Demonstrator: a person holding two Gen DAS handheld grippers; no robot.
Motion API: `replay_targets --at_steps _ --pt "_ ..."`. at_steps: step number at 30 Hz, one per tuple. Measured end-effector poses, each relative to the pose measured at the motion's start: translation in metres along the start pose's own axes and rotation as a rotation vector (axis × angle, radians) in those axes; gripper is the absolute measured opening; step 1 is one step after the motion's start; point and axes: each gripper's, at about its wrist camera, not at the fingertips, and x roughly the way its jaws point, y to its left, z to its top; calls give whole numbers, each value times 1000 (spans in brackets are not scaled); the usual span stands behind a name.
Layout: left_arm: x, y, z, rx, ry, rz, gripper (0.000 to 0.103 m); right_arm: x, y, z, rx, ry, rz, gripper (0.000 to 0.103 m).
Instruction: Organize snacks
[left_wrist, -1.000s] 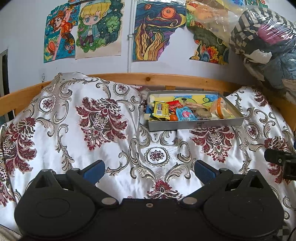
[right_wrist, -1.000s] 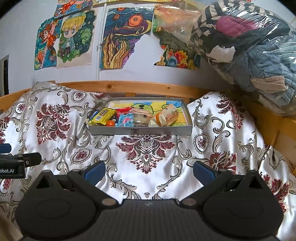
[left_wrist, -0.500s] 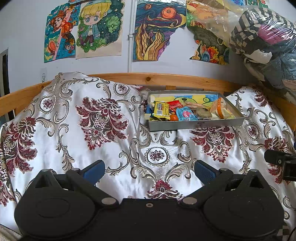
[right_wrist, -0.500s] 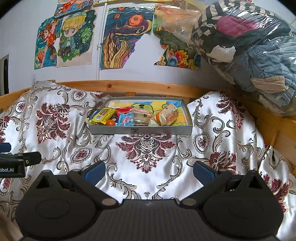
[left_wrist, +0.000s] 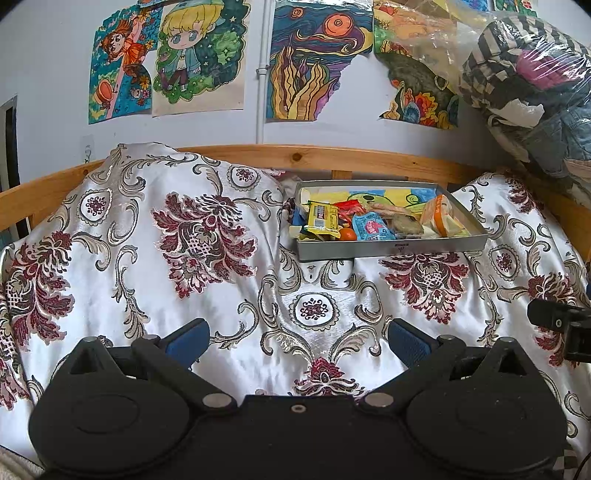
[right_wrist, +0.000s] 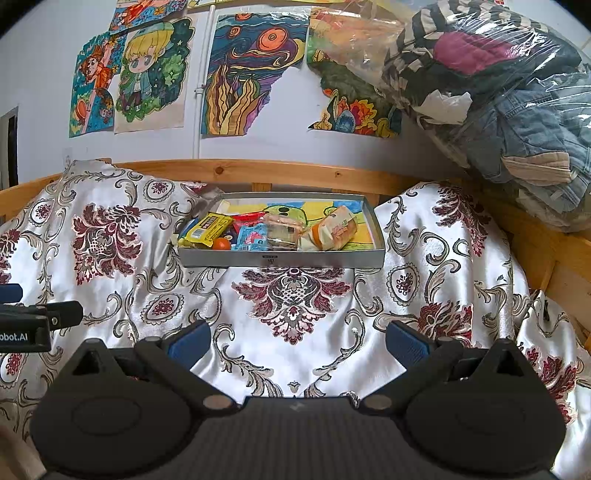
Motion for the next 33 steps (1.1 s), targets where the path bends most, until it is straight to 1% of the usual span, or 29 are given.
replay_targets --at_steps 5,10,12,20,25,33 --pt "-3 0 -2 3 -6 -37 102 0 0 -2 -5 2 3 103" --pt "-5 -9 -3 45 -13 -17 102 1 1 -4 -7 3 4 103" --pt "-7 -11 -3 54 -17 -20 102 1 1 -4 -7 4 4 103" --pt "-8 -14 -2 63 -21 -27 102 1 1 -3 -7 4 4 103" --pt "-8 -14 -2 70 -14 -49 102 1 1 -4 -7 4 4 103" --pt "-8 -14 -2 66 -16 -45 102 1 1 -3 -7 6 4 103"
